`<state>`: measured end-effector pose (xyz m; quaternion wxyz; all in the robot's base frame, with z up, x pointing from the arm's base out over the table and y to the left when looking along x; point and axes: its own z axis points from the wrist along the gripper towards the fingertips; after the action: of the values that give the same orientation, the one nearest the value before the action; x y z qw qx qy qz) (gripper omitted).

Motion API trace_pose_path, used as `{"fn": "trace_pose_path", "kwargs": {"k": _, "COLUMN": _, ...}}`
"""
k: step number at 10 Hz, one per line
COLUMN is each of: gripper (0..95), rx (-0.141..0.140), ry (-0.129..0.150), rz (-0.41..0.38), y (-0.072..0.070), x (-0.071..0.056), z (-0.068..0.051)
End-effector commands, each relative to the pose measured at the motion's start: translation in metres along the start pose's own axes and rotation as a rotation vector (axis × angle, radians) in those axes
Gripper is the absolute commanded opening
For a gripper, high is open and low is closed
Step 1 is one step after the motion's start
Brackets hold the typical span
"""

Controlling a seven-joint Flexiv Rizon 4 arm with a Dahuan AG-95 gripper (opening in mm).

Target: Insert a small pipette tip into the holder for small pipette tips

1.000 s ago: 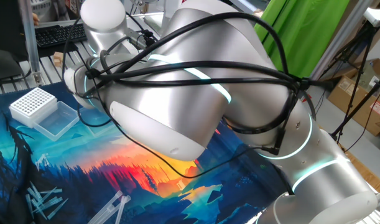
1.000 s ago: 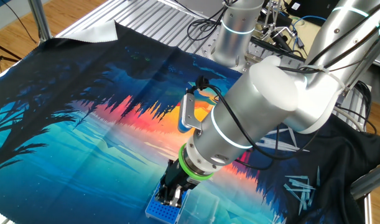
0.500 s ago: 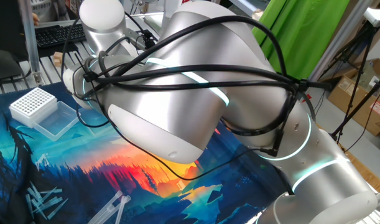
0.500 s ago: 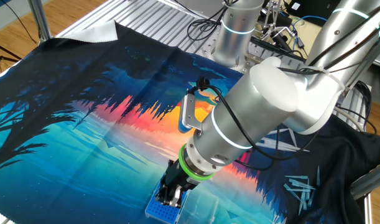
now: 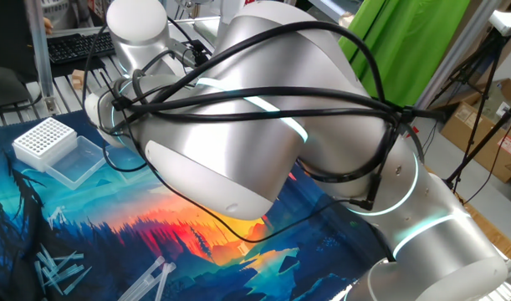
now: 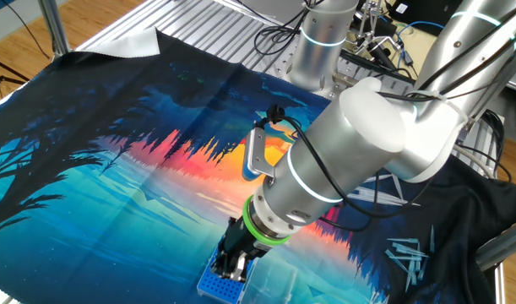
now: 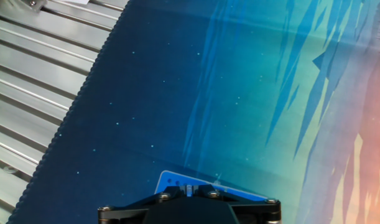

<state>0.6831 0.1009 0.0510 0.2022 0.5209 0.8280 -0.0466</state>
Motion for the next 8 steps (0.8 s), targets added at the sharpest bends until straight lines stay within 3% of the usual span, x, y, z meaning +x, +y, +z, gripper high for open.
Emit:
{"fn": "trace_pose_path", "kwargs": {"k": 1, "gripper": 19.0, "rx": 0.001, "ry": -0.001, "rz": -0.002, "y": 0.0, "x": 0.0, "z": 0.0}}
{"fn": "trace_pose_path", "kwargs": {"k": 4, "gripper": 19.0, "rx": 0.01, "ry": 0.008, "rz": -0.009, "y": 0.0, "x": 0.0, "z": -0.001}}
{"fn": "trace_pose_path", "kwargs": {"k": 5, "gripper": 19.0, "rx": 0.015, "ry": 0.036, "rz": 0.007, "y": 0.0, "x": 0.0, "z": -0.002}}
{"fn": "trace_pose_path", "kwargs": {"k": 6, "gripper": 19.0, "rx": 0.007, "ry": 0.088, "rz": 0.017, "y": -0.001, "x": -0.001, "z": -0.004}}
{"fn": "trace_pose_path", "kwargs": {"k": 8, "gripper": 19.0, "rx": -0.012, "ry": 0.285, "rz": 0.062, "y": -0.003, "x": -0.009, "z": -0.016}}
